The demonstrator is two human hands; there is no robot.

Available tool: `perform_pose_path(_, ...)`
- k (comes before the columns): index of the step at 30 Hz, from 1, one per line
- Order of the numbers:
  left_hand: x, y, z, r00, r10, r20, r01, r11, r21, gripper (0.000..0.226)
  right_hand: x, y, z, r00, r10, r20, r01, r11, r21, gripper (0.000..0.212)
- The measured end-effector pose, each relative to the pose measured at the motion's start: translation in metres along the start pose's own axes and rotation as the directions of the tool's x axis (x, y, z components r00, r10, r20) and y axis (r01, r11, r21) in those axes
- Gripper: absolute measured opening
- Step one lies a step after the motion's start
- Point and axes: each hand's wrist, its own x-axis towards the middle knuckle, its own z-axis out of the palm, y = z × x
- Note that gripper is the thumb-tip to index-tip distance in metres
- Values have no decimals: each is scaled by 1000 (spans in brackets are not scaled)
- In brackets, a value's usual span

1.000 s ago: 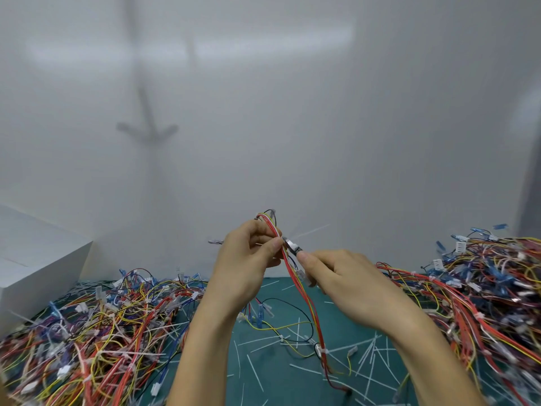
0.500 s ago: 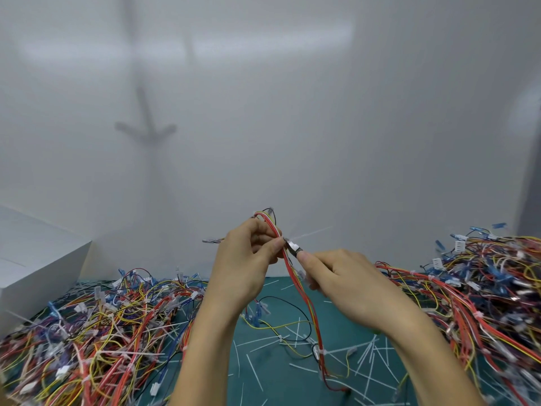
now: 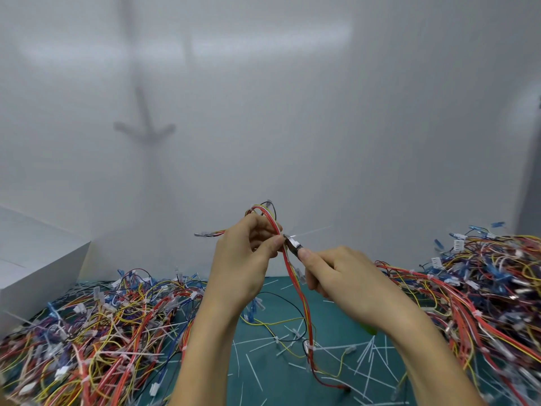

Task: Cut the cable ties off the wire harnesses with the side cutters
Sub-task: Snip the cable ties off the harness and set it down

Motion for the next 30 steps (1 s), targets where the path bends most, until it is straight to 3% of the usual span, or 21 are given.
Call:
perform_pose_path(27,0,-3,0,999,35,13,-35,999,2,12,0,0,2,1000,19,-1,-19,999,47,62)
perform_pose_path(30,0,-3,-1,1000,24,15,-24,999,-26,11,2,0,3,998,47,37,-52,988,148,63)
